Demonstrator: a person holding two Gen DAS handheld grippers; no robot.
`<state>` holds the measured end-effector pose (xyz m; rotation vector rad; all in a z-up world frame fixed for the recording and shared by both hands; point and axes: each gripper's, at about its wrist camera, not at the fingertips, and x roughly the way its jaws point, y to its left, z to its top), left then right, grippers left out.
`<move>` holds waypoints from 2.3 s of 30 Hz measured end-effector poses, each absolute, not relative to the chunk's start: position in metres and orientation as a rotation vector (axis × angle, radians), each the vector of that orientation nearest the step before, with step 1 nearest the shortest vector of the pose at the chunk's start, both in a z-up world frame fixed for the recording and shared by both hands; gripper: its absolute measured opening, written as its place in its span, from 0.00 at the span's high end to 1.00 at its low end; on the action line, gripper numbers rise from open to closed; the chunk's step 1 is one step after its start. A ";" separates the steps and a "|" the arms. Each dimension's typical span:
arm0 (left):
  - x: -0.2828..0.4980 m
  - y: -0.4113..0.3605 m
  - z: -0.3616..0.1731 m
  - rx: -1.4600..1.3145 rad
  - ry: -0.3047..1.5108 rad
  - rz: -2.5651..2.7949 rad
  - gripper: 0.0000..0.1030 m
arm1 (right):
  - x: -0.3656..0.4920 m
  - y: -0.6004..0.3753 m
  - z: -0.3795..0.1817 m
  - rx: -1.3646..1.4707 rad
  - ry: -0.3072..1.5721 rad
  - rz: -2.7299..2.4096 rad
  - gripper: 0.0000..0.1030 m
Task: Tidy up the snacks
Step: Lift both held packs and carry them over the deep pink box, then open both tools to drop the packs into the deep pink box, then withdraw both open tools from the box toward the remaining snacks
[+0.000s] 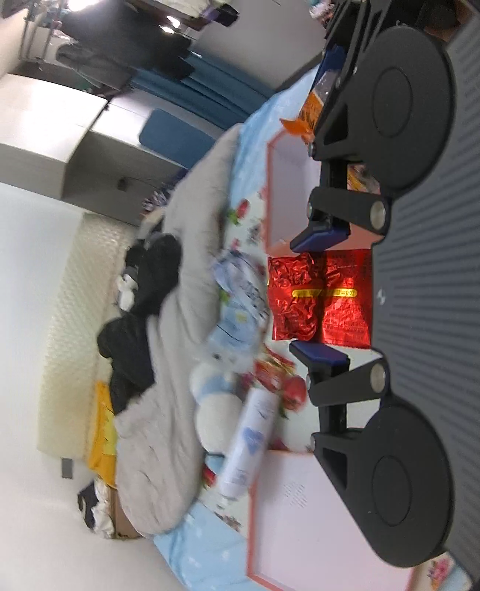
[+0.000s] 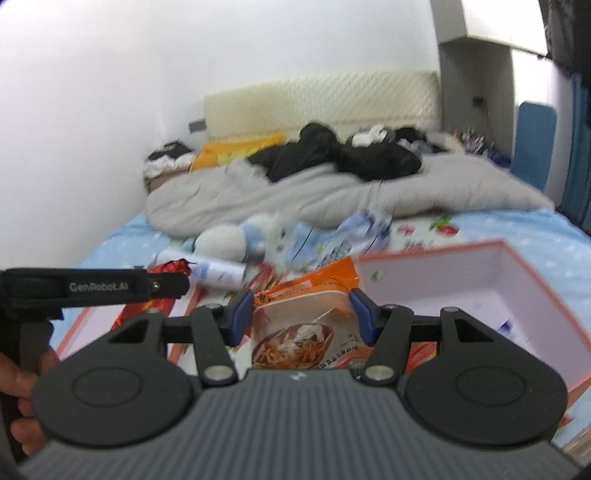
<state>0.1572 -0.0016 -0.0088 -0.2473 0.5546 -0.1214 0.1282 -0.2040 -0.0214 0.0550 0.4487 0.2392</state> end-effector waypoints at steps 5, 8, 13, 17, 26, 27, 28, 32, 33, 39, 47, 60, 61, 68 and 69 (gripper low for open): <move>0.178 -0.030 0.027 -0.238 0.495 -0.182 0.44 | 0.140 -0.236 0.011 0.068 0.391 0.188 0.43; 0.194 -0.050 0.045 -0.229 0.467 -0.215 0.44 | 0.148 -0.256 0.027 0.064 0.349 0.152 0.43; 0.229 -0.089 0.057 -0.218 0.457 -0.265 0.44 | 0.167 -0.285 0.036 0.057 0.329 0.107 0.43; 0.265 -0.124 0.042 -0.205 0.524 -0.300 0.44 | 0.192 -0.308 0.024 0.074 0.375 0.076 0.43; 0.334 -0.189 -0.044 -0.151 0.731 -0.317 0.44 | 0.256 -0.352 -0.048 0.095 0.557 0.037 0.42; 0.341 -0.194 -0.054 -0.143 0.758 -0.313 0.44 | 0.263 -0.355 -0.059 0.098 0.581 0.037 0.42; 0.349 -0.194 -0.066 -0.136 0.779 -0.308 0.44 | 0.269 -0.358 -0.070 0.100 0.605 0.035 0.42; 0.383 -0.199 -0.113 -0.089 0.877 -0.282 0.44 | 0.291 -0.364 -0.108 0.100 0.690 0.039 0.42; 0.388 -0.202 -0.119 -0.078 0.893 -0.282 0.44 | 0.297 -0.365 -0.117 0.105 0.714 0.036 0.42; 0.407 -0.207 -0.143 -0.062 0.937 -0.293 0.44 | 0.321 -0.369 -0.152 0.129 0.778 0.031 0.41; 0.403 -0.201 -0.134 -0.071 0.922 -0.316 0.36 | 0.325 -0.366 -0.158 0.134 0.810 0.019 0.35; 0.330 -0.162 -0.049 -0.103 0.752 -0.323 0.35 | 0.263 -0.343 -0.092 0.148 0.684 0.029 0.19; 0.322 -0.159 -0.042 -0.104 0.738 -0.321 0.35 | 0.258 -0.340 -0.087 0.148 0.670 0.031 0.19; 0.252 -0.123 0.005 -0.109 0.621 -0.302 0.35 | 0.207 -0.315 -0.045 0.120 0.553 0.053 0.19; 0.242 -0.118 0.008 -0.110 0.610 -0.297 0.35 | 0.200 -0.311 -0.042 0.112 0.543 0.058 0.19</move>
